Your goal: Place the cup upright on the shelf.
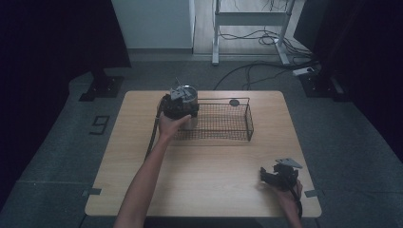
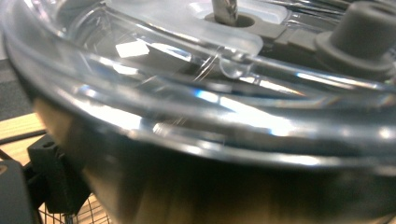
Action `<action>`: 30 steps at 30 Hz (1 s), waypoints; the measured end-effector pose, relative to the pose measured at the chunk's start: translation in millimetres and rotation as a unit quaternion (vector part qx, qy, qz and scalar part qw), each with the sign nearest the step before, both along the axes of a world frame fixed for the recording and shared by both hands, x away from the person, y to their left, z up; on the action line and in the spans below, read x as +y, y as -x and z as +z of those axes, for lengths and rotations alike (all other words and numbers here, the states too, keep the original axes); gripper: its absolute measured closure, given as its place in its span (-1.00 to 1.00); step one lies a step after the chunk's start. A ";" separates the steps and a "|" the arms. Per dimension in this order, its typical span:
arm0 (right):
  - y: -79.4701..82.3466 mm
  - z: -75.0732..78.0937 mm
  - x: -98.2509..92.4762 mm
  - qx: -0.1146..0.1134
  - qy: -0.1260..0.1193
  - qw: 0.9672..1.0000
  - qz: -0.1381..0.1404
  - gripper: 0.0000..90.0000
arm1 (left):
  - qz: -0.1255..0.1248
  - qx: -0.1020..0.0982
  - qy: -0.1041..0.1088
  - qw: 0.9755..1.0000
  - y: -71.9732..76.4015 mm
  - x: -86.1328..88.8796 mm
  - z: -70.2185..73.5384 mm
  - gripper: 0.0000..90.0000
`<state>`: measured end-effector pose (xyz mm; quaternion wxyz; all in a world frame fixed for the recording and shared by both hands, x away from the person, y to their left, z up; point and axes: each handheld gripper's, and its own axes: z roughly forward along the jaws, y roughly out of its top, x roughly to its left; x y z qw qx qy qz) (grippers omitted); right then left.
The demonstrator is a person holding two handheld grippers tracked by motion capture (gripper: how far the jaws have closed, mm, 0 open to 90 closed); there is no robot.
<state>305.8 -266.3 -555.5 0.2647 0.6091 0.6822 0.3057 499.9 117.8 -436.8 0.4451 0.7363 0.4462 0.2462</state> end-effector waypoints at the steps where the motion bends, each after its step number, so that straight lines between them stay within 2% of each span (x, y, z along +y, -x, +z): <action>1: 0.0 0.0 0.0 0.000 0.000 1.000 0.000 -0.71 | 0.004 0.002 0.000 1.000 -0.6 0.0 -2.2 -0.92; 19: 0.0 0.0 0.0 0.000 0.000 1.000 0.000 -0.71 | 0.016 0.025 -0.017 0.999 -4.1 -1.7 -26.3 -0.92; 30: 0.0 -0.1 -0.1 -0.001 0.000 1.000 0.000 -0.71 | 0.012 0.021 -0.031 0.999 -2.7 -7.8 -28.8 -0.92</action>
